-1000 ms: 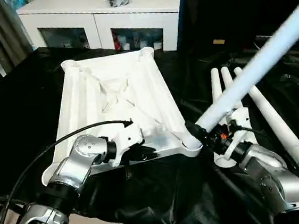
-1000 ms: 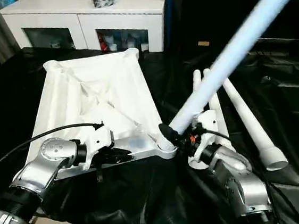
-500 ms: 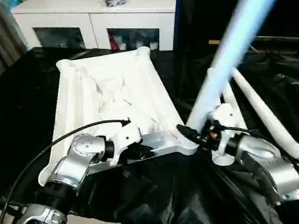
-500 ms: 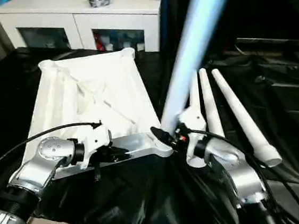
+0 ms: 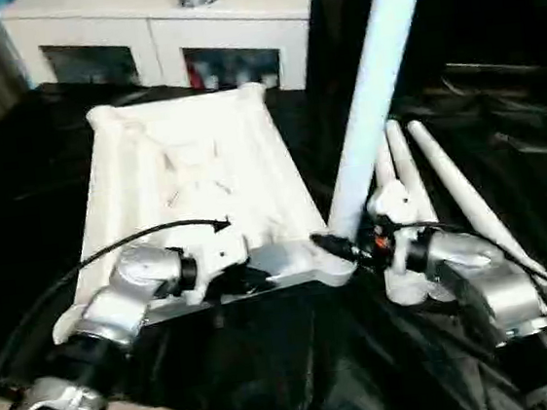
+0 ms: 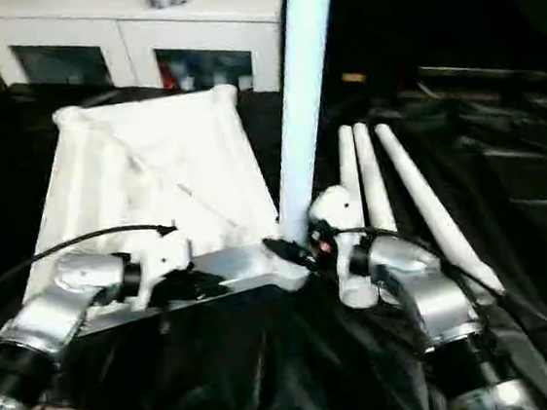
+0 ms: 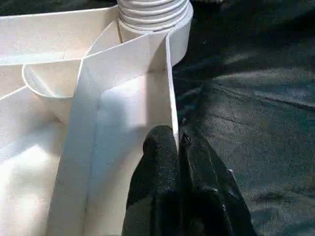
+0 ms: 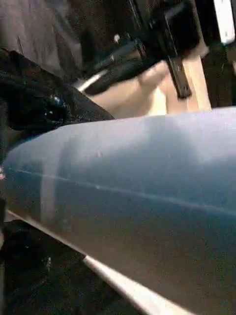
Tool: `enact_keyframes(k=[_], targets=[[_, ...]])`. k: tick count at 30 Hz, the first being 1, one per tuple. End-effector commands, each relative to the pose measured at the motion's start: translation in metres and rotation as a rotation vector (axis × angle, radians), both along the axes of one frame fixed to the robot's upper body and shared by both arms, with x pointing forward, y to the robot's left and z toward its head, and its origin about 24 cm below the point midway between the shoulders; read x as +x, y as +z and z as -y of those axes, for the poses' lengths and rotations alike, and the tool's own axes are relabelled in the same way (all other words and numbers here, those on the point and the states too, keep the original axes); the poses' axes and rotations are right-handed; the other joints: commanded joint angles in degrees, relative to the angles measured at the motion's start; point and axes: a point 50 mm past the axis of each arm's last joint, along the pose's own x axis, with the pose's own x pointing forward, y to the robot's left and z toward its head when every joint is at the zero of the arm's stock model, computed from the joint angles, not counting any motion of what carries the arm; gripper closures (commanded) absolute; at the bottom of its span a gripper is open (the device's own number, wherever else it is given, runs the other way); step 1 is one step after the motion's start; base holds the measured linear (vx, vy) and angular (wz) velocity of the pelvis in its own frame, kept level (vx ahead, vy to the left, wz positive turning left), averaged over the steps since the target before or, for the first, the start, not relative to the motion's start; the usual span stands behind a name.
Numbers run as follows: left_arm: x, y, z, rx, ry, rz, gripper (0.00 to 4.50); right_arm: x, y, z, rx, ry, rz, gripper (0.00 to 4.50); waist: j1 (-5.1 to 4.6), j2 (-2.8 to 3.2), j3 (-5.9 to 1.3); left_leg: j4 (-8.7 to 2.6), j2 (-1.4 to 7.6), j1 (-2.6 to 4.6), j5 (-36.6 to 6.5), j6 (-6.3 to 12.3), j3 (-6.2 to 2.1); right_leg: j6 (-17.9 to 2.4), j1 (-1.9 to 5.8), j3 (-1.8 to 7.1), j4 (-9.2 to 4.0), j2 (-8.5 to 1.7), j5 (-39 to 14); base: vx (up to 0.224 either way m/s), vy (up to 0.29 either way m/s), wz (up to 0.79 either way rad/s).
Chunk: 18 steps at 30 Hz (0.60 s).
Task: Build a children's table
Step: Insert table leg to table base
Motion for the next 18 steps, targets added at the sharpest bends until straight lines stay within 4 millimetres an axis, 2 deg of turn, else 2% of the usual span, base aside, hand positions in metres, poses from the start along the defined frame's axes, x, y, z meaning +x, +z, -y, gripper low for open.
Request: enact_keyframes(k=[1,4,9,11,14,18], targets=[[-0.003,0.009,0.012,-0.022,-0.103,0.026,4.50,-0.023,-0.041,-0.011,-0.066,0.098,-0.194,2.61,0.09,0.36,-1.77,-5.07,4.44,0.11,-11.25,1.27,-1.79,-12.96,1.08,3.40,-4.98,-5.74,-7.59,0.060,-0.005,0.00],[-0.004,0.010,0.009,-0.014,-0.132,0.021,4.50,-0.027,-0.043,-0.011,-0.055,0.137,-0.204,2.61,0.02,0.45,-2.04,-4.70,4.35,0.18,-7.52,3.03,-1.65,-14.71,1.51,3.10,-4.34,-5.68,0.11,0.054,0.000,-0.02],[-0.008,0.010,0.003,0.005,-0.195,-0.001,4.50,-0.041,-0.049,-0.011,-0.047,0.246,-0.224,2.61,0.07,0.60,-2.39,-4.41,4.47,0.46,-4.85,4.93,-1.53,-16.24,1.74,2.83,-3.67,-5.50,7.49,0.000,0.000,0.00],[-0.010,0.009,0.001,0.017,-0.207,-0.005,4.50,-0.045,-0.050,-0.012,-0.061,0.281,-0.218,2.61,0.12,0.57,-2.47,-4.41,4.55,0.54,-4.76,5.12,-1.54,-16.59,1.84,2.77,-3.62,-5.51,8.59,0.000,0.000,0.00],[-0.009,0.008,-0.001,0.021,-0.204,-0.008,4.50,-0.048,-0.052,-0.013,-0.083,0.311,-0.207,2.61,0.15,0.49,-2.50,-4.51,4.59,0.66,-6.21,4.57,-1.47,-16.69,1.91,2.78,-3.76,-5.60,7.16,0.000,0.000,0.00],[-0.008,0.008,-0.003,0.028,-0.193,-0.004,4.50,-0.048,-0.052,-0.013,-0.082,0.317,-0.205,2.61,0.17,0.41,-2.29,-4.87,4.69,0.75,-9.06,2.95,-1.51,-16.28,1.88,2.90,-4.20,-5.71,2.26,0.000,0.000,0.00]])
